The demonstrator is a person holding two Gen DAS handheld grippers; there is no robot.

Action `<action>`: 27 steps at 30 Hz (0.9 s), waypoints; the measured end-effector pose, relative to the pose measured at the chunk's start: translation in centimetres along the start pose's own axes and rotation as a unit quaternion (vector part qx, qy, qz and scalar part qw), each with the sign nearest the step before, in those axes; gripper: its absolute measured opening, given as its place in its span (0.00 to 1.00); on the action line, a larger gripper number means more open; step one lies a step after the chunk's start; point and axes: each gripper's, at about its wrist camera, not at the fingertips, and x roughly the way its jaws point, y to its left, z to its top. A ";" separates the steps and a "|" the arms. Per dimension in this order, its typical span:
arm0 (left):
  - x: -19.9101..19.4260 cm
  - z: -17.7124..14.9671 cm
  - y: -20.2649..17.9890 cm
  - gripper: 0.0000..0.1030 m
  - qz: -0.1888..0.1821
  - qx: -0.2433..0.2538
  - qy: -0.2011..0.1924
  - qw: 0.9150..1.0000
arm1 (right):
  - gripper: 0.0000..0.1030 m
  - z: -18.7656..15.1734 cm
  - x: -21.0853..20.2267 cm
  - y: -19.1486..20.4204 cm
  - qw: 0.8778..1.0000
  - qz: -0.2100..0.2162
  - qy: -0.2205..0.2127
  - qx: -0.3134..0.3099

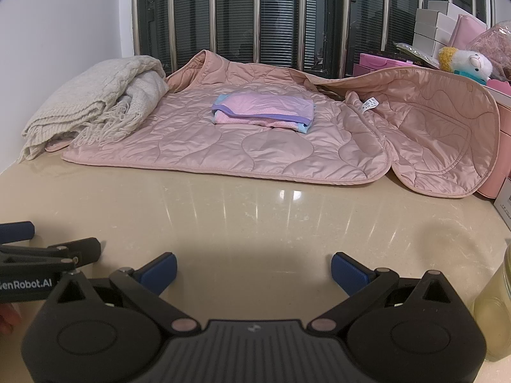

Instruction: Fold clothes

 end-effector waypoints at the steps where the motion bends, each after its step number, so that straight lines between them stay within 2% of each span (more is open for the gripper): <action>1: 0.0 0.0 0.0 0.99 0.000 0.000 0.000 1.000 | 1.00 0.0 0.0 0.0 1.000 0.000 0.000 0.000; 27: -0.1 0.1 -0.1 0.99 0.004 -0.002 -0.001 1.000 | 1.00 0.0 0.1 0.0 1.000 -0.001 0.000 0.001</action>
